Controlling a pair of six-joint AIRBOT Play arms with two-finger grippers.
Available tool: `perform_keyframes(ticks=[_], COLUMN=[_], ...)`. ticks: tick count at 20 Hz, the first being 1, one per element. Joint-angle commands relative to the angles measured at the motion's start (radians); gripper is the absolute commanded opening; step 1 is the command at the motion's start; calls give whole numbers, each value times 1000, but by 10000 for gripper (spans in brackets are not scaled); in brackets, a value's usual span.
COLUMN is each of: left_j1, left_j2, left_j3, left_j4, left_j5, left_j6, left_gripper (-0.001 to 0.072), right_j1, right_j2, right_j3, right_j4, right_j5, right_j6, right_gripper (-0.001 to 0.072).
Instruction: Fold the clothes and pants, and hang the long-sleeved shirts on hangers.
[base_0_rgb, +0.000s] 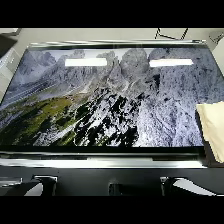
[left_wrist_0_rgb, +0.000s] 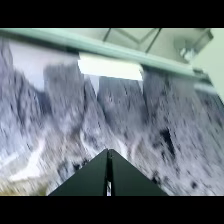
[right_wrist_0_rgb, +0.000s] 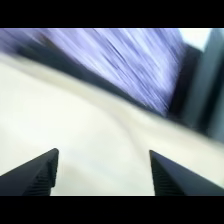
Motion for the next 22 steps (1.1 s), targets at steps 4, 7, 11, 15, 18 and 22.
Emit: perform_keyframes(ticks=[4,7,11,15,18,22], left_j1=[-145,-172,-266,-285,-285,-285], left_j2=[-239,-333,-200,-187,-187,-187], left_j3=[22,-87,-356,-382,-382,-382], left_j4=[522,512,557,577,577,577], left_j5=[-262,-549,-335,-311,-311,-311], left_j6=[-219,-201,-253,-269,-269,-269], left_gripper=[93,664,658,661,661,661], right_j1=[566,737,848,853,853,853], right_j2=[-45,-163,-184,-185,-185,-185], right_j3=[184,107,-11,-14,-14,-14], right_j4=[27,47,-1,-11,-10,-10], right_j5=[-28,279,304,289,287,287], right_j6=[-66,-32,-32,-32,-32,-32], right_gripper=[618,616,617,616,616,616])
